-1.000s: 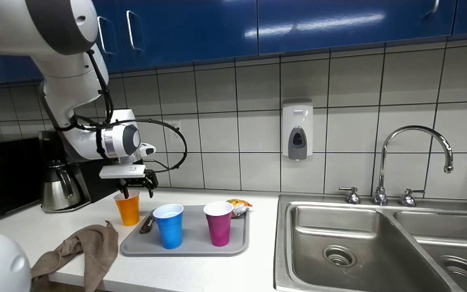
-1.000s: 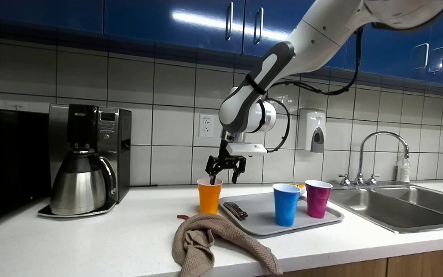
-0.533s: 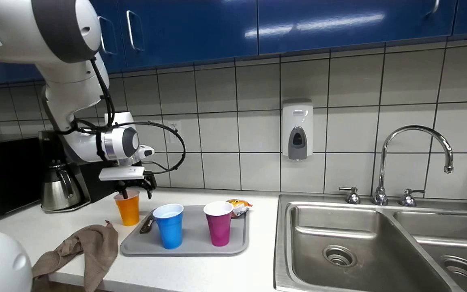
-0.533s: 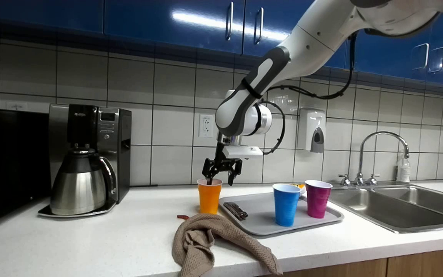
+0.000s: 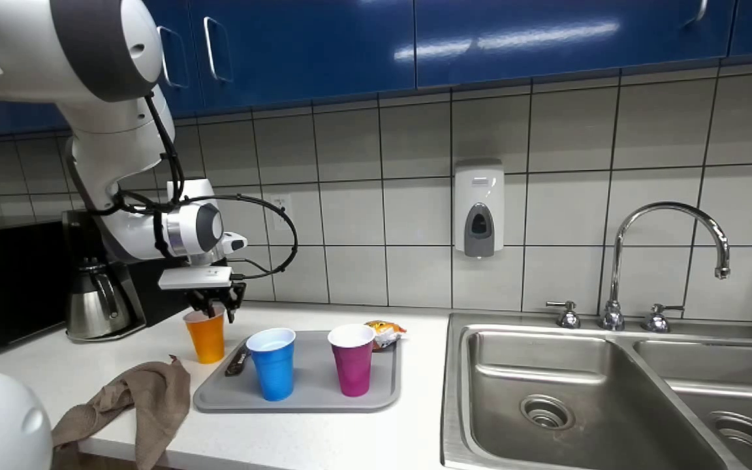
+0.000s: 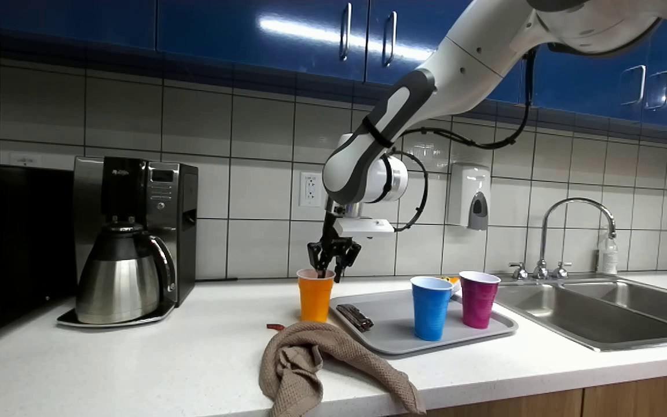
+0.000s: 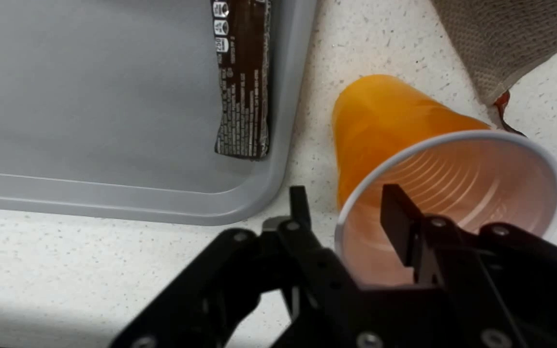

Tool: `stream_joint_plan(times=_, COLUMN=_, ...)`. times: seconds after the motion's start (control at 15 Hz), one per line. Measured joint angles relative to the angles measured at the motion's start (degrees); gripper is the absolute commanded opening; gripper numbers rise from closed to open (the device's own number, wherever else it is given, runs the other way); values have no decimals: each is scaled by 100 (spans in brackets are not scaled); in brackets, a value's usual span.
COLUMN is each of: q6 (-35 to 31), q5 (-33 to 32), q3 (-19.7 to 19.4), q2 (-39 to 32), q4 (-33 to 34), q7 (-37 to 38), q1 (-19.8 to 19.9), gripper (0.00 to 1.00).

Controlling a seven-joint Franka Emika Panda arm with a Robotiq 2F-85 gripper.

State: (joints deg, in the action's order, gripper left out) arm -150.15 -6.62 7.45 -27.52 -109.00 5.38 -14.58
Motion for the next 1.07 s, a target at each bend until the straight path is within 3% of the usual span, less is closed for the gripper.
stream_joint_plan(times=0.13, q6=0, q5=0, q3=0, q2=0, q4=0, q7=0, q1=0, gripper=1)
stream_joint_plan(times=1.07, q6=-20, q5=281, q3=148, q2=200, q4=5, q7=-47, q1=-49, gripper=1)
